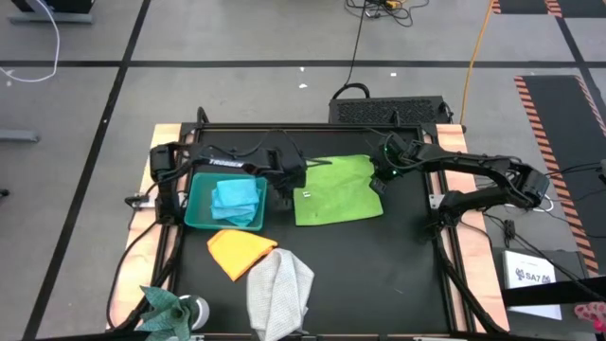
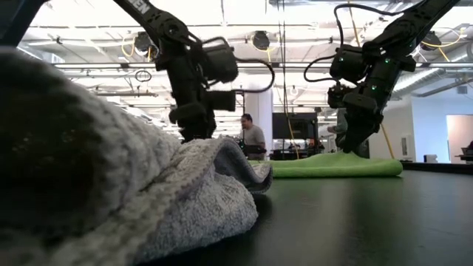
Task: Fold microfiber towels
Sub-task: Fold the green microfiber towel
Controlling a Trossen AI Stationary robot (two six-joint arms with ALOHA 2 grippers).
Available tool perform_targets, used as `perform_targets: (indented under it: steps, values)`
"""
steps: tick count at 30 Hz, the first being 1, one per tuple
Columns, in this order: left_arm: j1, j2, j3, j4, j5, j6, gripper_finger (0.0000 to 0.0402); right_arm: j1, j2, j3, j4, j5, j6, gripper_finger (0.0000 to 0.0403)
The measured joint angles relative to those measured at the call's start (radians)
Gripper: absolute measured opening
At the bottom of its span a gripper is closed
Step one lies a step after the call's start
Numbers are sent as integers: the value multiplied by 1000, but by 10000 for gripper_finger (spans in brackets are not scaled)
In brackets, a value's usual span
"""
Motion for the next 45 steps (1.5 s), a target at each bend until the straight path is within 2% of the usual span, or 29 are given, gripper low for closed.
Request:
perform_targets:
  steps: [5,10,29,37,45]
  values:
    - [-11,39,0,9,-48,-8,129,0,0,0,-3,0,3,0]
    - [-6,40,0,27,-49,-51,129,0,0,0,-3,1,3,0]
    - [69,18,1,40,160,-214,129,0,0,0,-4,2,0,0]
    - [69,16,1,43,180,-222,129,0,0,0,-4,4,-4,0]
    - [84,16,1,38,250,-263,129,0,0,0,-5,4,-9,0]
